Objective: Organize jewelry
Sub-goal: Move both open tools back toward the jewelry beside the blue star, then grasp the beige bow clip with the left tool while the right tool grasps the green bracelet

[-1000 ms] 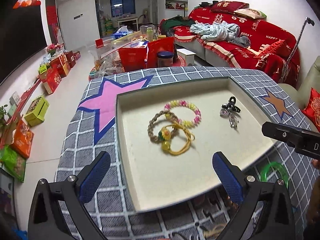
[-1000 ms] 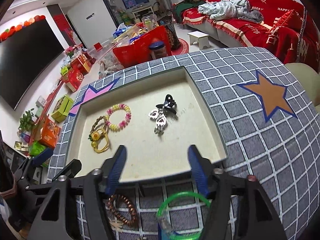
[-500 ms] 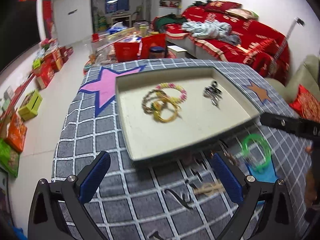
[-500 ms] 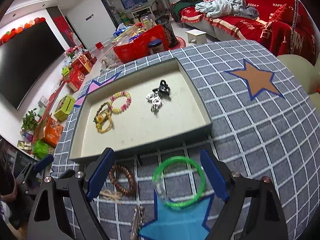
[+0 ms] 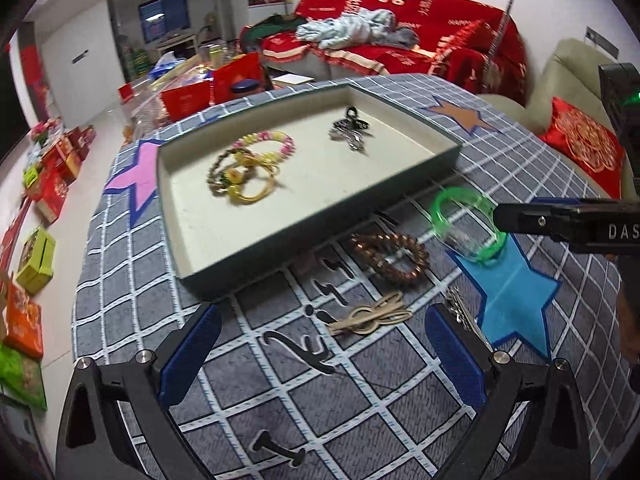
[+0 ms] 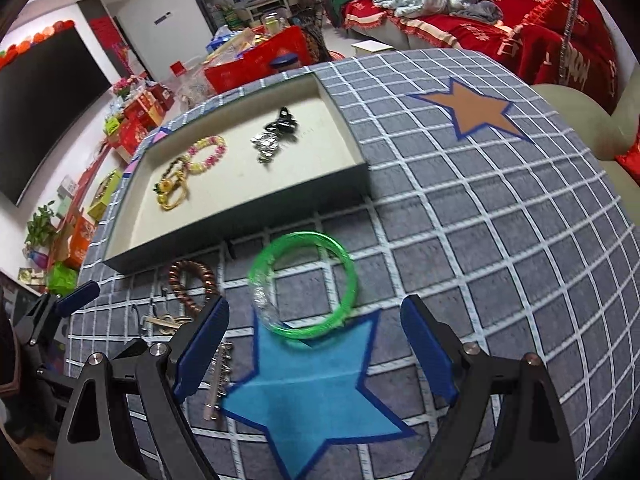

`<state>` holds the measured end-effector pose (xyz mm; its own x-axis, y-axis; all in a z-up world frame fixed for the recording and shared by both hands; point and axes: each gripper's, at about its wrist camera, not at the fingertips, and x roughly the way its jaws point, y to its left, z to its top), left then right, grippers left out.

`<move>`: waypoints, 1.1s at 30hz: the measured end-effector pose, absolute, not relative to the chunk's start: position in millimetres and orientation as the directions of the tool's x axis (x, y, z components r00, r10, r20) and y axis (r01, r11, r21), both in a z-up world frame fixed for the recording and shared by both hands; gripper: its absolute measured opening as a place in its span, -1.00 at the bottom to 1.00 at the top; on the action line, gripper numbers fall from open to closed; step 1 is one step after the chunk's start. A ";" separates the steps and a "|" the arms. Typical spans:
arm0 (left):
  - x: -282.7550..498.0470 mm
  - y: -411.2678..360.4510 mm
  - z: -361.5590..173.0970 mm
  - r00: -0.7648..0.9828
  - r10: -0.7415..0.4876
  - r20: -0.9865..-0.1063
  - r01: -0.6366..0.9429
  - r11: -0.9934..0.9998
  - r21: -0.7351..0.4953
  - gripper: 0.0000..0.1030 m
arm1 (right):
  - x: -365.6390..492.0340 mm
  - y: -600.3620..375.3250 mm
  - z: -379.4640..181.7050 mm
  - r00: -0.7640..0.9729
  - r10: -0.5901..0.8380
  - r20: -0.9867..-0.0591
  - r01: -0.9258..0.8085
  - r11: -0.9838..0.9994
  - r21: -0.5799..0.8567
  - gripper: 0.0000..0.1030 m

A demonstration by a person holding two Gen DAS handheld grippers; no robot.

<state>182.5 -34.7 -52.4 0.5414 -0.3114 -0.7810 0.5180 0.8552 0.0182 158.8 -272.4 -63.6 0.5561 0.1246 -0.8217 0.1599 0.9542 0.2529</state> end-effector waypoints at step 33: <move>173.9 -64.7 -70.4 0.358 -0.386 -0.850 0.773 0.633 0.038 -0.02 | 180.8 -259.6 -86.5 0.494 -0.007 -0.869 0.141 0.987 0.073 0.16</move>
<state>173.9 -64.7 -70.4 0.3579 -0.3859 -0.8503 0.7731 0.6332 0.0381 180.8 -259.6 -86.5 0.4944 -0.0067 -0.8692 0.1413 0.9873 0.0728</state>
